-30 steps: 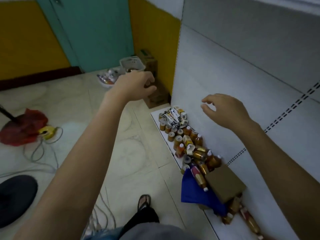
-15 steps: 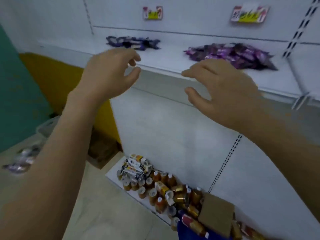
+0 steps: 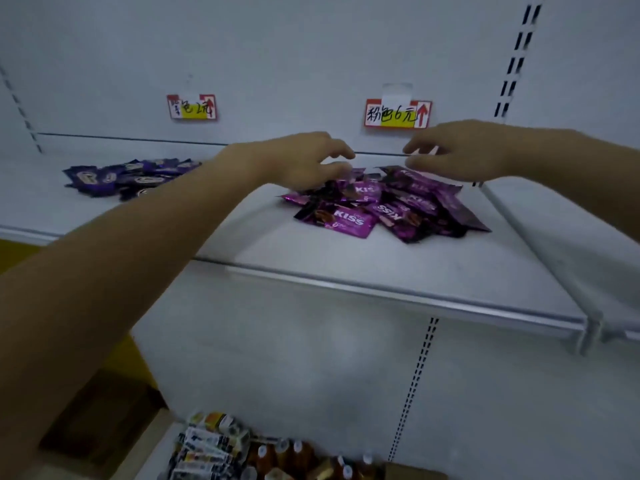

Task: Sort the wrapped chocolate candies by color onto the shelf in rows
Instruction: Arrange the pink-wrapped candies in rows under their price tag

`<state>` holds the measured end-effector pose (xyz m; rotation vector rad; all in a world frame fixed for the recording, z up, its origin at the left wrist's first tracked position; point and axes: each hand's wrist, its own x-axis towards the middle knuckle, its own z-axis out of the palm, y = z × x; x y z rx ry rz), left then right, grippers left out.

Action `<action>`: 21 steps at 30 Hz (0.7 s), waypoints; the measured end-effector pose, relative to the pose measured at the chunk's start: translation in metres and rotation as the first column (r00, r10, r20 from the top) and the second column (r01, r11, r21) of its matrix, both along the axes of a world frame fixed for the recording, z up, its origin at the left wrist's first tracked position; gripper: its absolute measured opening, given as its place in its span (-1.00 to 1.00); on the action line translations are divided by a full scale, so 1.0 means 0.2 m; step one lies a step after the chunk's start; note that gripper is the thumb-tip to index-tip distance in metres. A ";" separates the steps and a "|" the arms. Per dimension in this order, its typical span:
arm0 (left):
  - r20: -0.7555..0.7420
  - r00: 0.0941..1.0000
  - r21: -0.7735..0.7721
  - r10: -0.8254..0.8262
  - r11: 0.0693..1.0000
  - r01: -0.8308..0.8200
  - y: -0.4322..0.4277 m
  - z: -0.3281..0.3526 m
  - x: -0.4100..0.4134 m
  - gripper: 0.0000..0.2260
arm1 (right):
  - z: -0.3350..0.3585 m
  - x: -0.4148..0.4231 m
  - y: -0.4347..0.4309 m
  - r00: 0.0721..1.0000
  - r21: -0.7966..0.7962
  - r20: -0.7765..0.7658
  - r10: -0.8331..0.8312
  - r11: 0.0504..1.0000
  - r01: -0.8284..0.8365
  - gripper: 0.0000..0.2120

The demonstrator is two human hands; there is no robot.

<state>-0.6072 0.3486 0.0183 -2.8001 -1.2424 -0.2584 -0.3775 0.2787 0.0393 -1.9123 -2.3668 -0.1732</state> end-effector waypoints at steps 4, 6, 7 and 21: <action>-0.032 0.997 -0.246 -0.068 0.968 0.058 0.15 -0.05 0.09 -0.48 | -0.05 0.01 0.15 0.989 -0.114 -0.142 -0.037 0.993 0.021 -0.53; -0.017 0.994 -0.333 -0.109 0.938 0.097 0.19 -0.08 0.13 -0.47 | -0.10 0.00 0.21 0.984 -0.186 -0.166 -0.069 0.982 0.037 -0.50; 0.000 0.990 -0.364 -0.142 0.922 0.132 0.20 -0.09 0.14 -0.44 | -0.13 -0.01 0.23 0.982 -0.210 -0.172 -0.078 0.977 0.041 -0.49; 0.204 0.952 -0.493 -0.227 0.816 0.300 0.12 -0.09 0.01 -0.55 | -0.09 0.01 -0.02 0.858 -0.323 -0.495 -0.138 0.946 -0.035 -0.69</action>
